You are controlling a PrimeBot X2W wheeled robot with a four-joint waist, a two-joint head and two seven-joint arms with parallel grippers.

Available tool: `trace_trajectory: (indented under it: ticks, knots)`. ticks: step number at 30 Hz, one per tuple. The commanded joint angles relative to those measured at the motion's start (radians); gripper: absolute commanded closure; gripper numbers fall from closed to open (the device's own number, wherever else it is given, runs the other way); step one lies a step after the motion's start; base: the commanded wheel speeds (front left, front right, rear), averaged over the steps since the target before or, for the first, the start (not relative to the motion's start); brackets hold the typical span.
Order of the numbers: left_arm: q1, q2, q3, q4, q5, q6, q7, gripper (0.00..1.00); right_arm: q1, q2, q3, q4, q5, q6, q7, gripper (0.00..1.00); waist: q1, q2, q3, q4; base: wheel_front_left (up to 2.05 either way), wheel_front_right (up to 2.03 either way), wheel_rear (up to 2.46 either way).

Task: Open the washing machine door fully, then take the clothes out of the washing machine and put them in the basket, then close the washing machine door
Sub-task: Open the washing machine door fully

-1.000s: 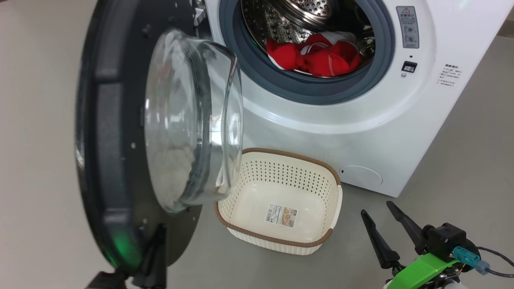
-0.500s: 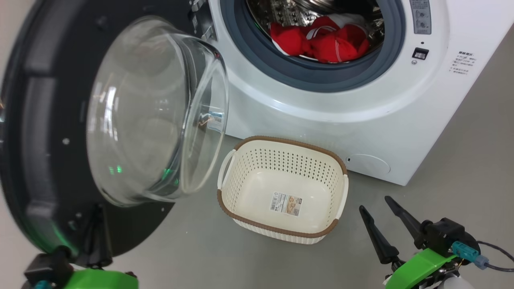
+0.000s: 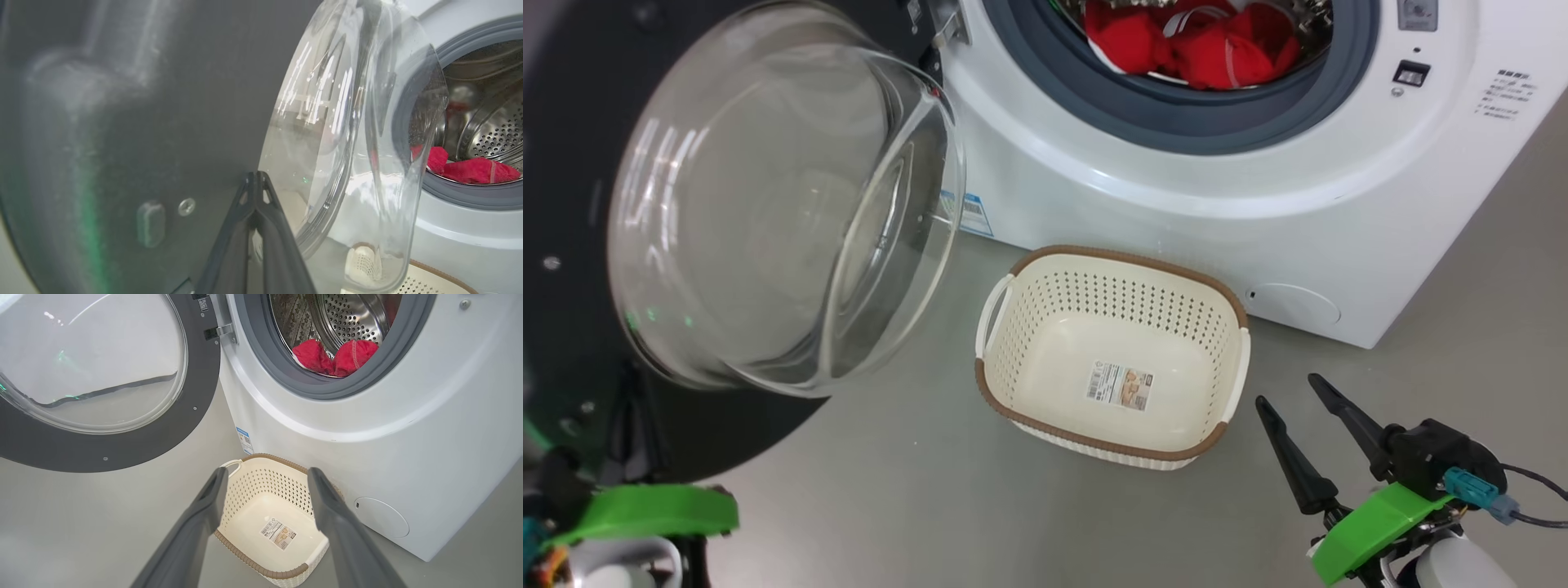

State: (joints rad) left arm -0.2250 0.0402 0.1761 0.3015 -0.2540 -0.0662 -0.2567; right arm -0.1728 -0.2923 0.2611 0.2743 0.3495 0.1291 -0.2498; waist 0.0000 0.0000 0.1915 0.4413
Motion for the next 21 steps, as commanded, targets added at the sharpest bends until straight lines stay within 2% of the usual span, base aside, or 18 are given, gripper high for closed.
trace_trajectory:
  ticks: [1, 10, 21]
  knots:
    - [-0.044, 0.040, 0.057, -0.015, 0.012, 0.004, -0.005, 1.00, -0.021, -0.008, 0.028, -0.017, -0.014, 0.002, -0.012, 0.00, 0.0000, 0.0000, 0.013, 0.008, 0.00, 0.00, 0.00]
    - [-0.168, 0.053, 0.175, 0.057, 0.049, -0.009, -0.005, 1.00, -0.072, -0.028, 0.082, -0.005, -0.011, 0.002, -0.012, 0.00, 0.0000, 0.0000, 0.056, 0.019, 0.00, 0.00, 0.00]
    - [-0.283, 0.100, 0.278, 0.194, 0.094, -0.019, -0.005, 1.00, -0.120, -0.053, 0.112, -0.007, -0.008, 0.002, -0.012, 0.00, 0.0000, 0.0000, 0.112, 0.010, 0.00, 0.00, 0.00]
